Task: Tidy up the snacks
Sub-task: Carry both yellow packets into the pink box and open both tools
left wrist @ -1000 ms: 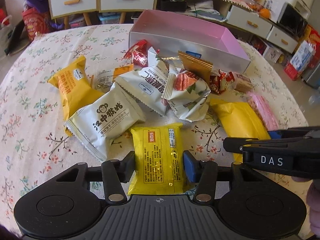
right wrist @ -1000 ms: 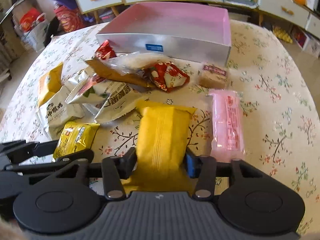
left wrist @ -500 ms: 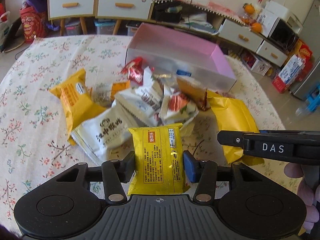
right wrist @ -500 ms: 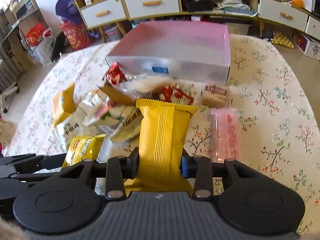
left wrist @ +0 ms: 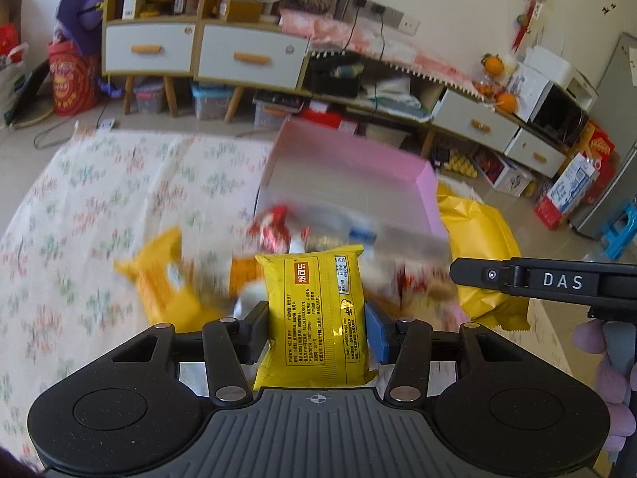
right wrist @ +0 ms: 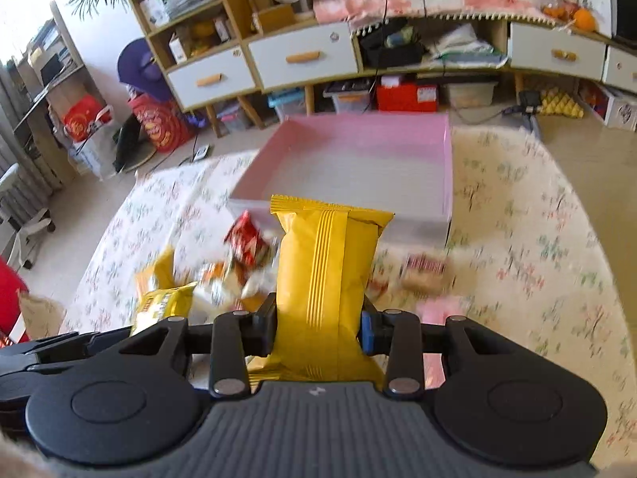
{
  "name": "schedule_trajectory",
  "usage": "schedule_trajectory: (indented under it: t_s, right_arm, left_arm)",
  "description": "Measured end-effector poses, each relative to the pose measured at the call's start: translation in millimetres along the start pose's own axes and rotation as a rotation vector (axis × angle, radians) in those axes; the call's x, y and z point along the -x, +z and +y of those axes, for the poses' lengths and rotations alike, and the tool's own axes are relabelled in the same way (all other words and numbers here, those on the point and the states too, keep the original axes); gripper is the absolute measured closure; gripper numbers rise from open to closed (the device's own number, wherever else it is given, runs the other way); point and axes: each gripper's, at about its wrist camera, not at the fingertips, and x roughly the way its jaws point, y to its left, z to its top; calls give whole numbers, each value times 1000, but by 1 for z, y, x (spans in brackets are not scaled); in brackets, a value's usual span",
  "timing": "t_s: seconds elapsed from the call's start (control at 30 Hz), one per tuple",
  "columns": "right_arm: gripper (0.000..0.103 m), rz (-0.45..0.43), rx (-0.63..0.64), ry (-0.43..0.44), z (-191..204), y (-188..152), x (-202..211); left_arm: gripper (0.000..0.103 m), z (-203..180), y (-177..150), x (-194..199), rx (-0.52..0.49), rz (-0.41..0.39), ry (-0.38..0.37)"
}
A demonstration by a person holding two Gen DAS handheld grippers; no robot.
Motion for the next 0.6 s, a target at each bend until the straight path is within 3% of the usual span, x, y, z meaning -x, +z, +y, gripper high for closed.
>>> schedule_trajectory:
  t_s: [0.13, 0.37, 0.6]
  right_arm:
    - [68, -4, -31, -11, -5, 24, -15]
    - [68, -37, -64, -33, -12, 56, -50]
    - [68, -43, -82, -56, -21, 65, -84]
  left_arm:
    - [56, -2, 31, -21, -26, 1, 36]
    - [56, -14, 70, -74, -42, -18, 34]
    - [56, -37, 90, -119, -178, -91, 42]
